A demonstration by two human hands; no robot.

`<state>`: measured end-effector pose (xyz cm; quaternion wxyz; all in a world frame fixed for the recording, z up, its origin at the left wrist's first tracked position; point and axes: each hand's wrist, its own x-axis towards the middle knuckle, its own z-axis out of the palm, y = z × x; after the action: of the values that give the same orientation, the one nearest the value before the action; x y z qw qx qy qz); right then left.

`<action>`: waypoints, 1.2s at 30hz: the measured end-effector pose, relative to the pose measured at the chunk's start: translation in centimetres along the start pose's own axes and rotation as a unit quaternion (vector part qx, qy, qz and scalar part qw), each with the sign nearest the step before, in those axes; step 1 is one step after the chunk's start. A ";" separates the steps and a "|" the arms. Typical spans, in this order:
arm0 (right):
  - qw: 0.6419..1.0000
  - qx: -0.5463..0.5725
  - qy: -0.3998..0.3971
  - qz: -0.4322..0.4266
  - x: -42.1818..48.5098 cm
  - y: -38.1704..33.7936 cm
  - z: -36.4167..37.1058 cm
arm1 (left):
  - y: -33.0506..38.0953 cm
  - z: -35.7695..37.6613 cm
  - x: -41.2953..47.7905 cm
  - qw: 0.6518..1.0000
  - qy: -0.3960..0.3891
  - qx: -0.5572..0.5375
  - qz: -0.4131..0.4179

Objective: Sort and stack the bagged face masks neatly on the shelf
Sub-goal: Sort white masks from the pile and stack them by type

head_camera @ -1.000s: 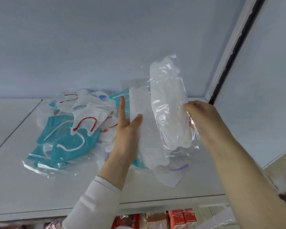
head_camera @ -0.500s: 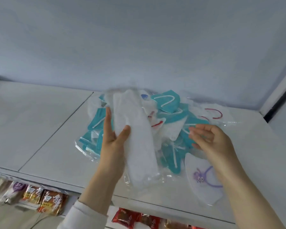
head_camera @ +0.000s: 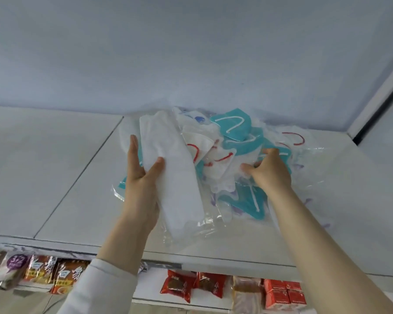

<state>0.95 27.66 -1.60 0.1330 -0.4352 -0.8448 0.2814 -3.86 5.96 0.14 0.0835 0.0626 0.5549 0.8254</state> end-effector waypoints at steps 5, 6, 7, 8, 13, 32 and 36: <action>0.996 0.039 0.026 0.075 -1.6 -0.5 -1.2 | 0.0 -1.7 2.2 0.997 -0.077 -0.008 -0.026; 0.994 0.074 0.020 0.074 -2.0 -0.8 -1.2 | -0.1 -1.9 2.5 0.996 -0.086 -0.010 -0.034; 0.990 0.112 0.017 0.078 -2.3 -1.2 -0.9 | -0.3 -2.0 2.9 0.995 -0.095 -0.012 -0.043; 0.986 0.145 0.019 0.085 -2.6 -1.7 -0.7 | -0.4 -1.9 3.2 0.993 -0.102 -0.015 -0.051; 0.943 0.307 0.025 0.130 -2.7 -2.6 -1.2 | -1.0 -1.2 3.9 0.990 -0.122 -0.020 -0.074; 0.943 0.299 -0.148 0.017 -3.0 -7.9 0.9 | 1.5 -2.3 3.8 0.996 -0.089 -0.009 -0.017; 0.923 0.300 -0.238 -0.046 -2.7 -9.7 1.2 | 2.5 -3.6 4.2 0.998 -0.067 0.000 0.003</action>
<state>-4.50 20.55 3.21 0.0644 -0.2560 -0.7467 0.6105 -8.81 2.60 1.14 0.1183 0.1196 0.5480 0.8194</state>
